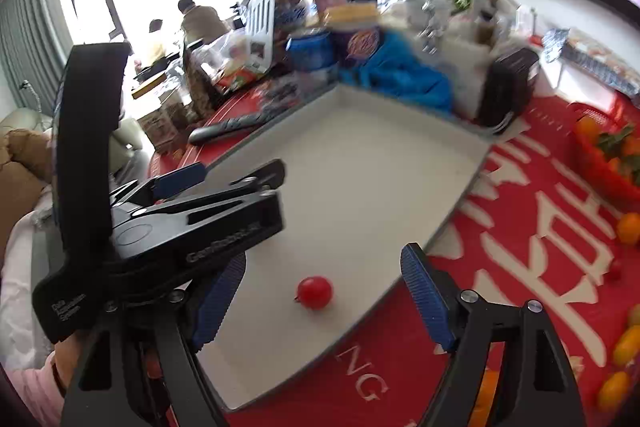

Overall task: Organize fruits
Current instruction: 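Open the right tool to drop the tomato while the left tool drops the nut into the tray, then move both open tools back over the fruits on the table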

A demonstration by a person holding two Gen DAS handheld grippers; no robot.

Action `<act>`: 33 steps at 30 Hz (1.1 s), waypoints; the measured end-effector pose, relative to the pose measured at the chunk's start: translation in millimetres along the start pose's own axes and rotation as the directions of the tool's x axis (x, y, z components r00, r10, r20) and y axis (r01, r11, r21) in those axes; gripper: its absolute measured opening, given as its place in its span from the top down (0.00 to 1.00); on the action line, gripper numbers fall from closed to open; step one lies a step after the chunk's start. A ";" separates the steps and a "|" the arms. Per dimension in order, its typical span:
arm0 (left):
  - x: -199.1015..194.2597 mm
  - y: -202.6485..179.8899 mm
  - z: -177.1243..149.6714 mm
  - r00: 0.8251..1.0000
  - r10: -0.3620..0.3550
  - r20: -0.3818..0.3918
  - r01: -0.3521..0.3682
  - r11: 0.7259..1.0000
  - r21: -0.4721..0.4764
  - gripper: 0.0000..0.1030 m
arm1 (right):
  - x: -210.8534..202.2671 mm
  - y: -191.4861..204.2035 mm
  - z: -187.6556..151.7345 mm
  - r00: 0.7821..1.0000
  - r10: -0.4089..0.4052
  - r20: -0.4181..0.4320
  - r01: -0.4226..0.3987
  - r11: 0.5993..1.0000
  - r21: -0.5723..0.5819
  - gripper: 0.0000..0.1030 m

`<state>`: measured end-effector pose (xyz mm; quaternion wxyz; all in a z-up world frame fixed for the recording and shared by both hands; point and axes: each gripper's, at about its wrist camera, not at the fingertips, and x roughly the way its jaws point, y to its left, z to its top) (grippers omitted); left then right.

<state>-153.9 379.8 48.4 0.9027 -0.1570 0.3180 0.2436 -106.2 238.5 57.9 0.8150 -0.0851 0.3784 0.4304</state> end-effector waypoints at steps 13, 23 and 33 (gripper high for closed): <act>-38.4 -66.1 -14.0 0.968 -0.239 0.074 0.219 0.953 0.209 0.17 | -62.2 -80.9 -0.5 0.984 -0.158 0.080 0.127 0.944 0.304 0.00; -58.9 -165.0 -86.3 0.923 -0.353 -0.152 0.378 0.759 0.531 0.17 | -119.9 -164.1 -81.6 0.900 -0.435 -0.010 0.388 0.792 0.472 0.00; -33.6 -176.7 -117.3 0.889 -0.304 -0.343 0.445 0.752 0.487 0.17 | -115.5 -189.3 -130.7 0.870 -0.448 -0.206 0.490 0.742 0.457 0.00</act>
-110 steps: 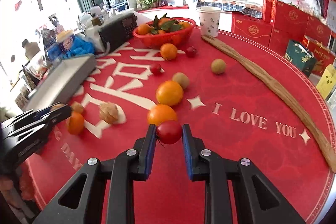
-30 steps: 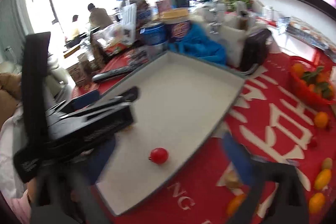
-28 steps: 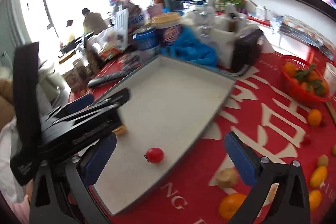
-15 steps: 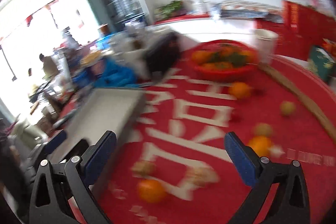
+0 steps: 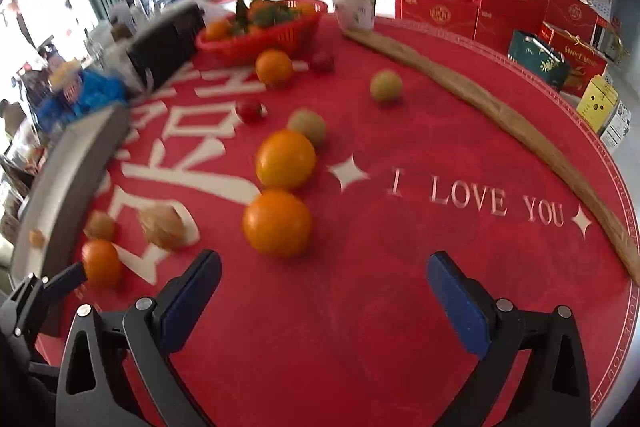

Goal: Organize fruits

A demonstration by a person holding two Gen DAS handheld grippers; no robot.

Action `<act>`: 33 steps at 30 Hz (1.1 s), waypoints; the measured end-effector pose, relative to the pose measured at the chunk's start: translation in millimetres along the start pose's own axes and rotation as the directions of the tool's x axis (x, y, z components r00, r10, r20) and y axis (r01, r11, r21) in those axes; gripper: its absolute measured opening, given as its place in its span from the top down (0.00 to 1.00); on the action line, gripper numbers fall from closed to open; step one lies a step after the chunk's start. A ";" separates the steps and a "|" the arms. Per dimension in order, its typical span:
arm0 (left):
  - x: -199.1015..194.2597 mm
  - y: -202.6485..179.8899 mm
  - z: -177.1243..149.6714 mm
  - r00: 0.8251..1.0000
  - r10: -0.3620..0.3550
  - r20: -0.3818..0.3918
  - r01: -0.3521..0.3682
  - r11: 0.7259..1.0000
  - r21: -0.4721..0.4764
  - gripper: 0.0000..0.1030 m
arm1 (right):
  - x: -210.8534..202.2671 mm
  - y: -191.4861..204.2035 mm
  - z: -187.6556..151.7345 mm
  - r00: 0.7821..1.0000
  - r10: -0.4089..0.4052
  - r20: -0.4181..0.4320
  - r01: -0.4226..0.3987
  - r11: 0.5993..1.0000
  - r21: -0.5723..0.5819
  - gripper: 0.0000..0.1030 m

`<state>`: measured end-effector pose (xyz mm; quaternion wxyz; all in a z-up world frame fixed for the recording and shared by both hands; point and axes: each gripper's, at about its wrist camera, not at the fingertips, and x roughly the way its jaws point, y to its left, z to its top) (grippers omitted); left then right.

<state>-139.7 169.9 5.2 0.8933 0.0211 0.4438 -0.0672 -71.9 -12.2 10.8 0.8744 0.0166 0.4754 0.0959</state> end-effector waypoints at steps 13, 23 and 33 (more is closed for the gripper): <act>19.0 -15.0 26.7 1.000 0.019 -0.017 -0.018 1.000 0.008 0.22 | 11.3 9.8 -0.9 0.996 -0.088 -0.018 0.086 0.993 -0.081 0.00; 25.3 0.1 29.1 0.998 0.054 -0.043 -0.057 0.997 -0.054 0.00 | 21.2 15.0 12.6 0.997 -0.075 -0.019 0.072 0.991 -0.110 0.00; 26.4 1.2 26.6 0.998 0.050 -0.035 -0.052 0.997 -0.051 0.00 | 30.5 23.2 22.1 0.999 -0.037 -0.010 0.035 0.985 -0.167 0.00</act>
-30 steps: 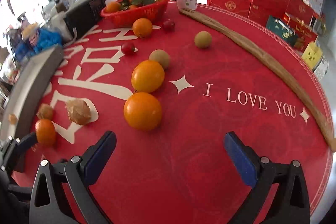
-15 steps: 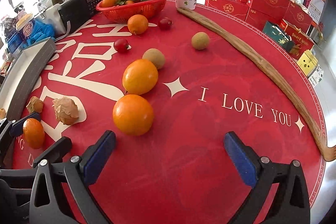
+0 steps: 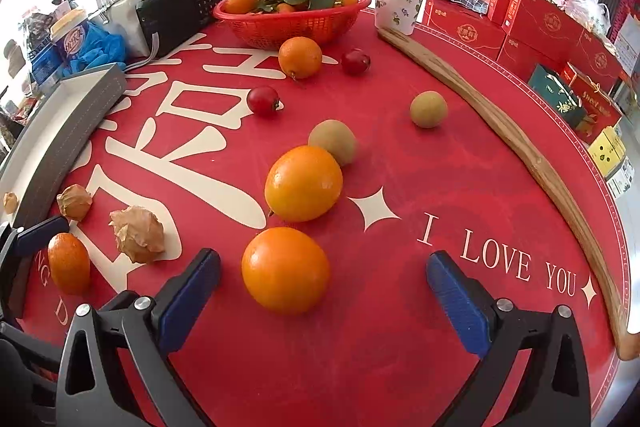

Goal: Organize fruits

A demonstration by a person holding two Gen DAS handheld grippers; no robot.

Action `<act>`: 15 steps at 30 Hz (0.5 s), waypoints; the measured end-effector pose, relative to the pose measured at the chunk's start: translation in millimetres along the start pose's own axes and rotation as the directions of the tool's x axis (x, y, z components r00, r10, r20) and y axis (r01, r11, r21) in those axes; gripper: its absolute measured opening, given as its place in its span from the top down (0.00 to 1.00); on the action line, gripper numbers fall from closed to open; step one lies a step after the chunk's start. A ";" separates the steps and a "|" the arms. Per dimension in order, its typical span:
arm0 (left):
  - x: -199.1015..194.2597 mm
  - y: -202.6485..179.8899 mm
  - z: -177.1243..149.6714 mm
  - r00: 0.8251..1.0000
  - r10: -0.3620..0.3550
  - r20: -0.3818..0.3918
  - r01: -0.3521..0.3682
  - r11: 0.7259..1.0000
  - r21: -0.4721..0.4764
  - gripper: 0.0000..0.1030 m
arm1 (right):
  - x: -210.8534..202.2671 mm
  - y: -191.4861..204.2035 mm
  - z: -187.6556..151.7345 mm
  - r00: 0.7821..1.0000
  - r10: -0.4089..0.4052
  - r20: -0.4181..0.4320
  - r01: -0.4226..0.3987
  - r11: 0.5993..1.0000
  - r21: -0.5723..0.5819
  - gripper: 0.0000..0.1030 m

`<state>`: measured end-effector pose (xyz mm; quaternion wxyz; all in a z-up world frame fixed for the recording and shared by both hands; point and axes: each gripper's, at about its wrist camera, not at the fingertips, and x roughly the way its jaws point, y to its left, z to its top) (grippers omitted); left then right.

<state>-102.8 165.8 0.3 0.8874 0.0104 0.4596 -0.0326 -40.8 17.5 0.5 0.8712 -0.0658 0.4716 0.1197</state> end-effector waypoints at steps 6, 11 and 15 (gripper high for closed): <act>-0.1 -0.3 -0.1 1.000 0.000 0.000 0.000 1.000 0.000 0.00 | -1.2 0.1 -2.2 1.000 -0.007 0.017 0.007 1.000 0.010 0.00; -0.1 -0.5 -0.3 1.000 0.000 0.000 0.000 1.000 0.000 0.00 | -2.4 -0.6 -3.7 1.000 -0.010 0.021 0.010 1.000 0.015 0.00; -0.1 -0.4 -0.3 1.000 0.000 0.000 0.000 1.000 0.000 0.00 | -3.2 -1.1 -4.8 1.000 -0.014 0.024 0.013 1.000 0.021 0.00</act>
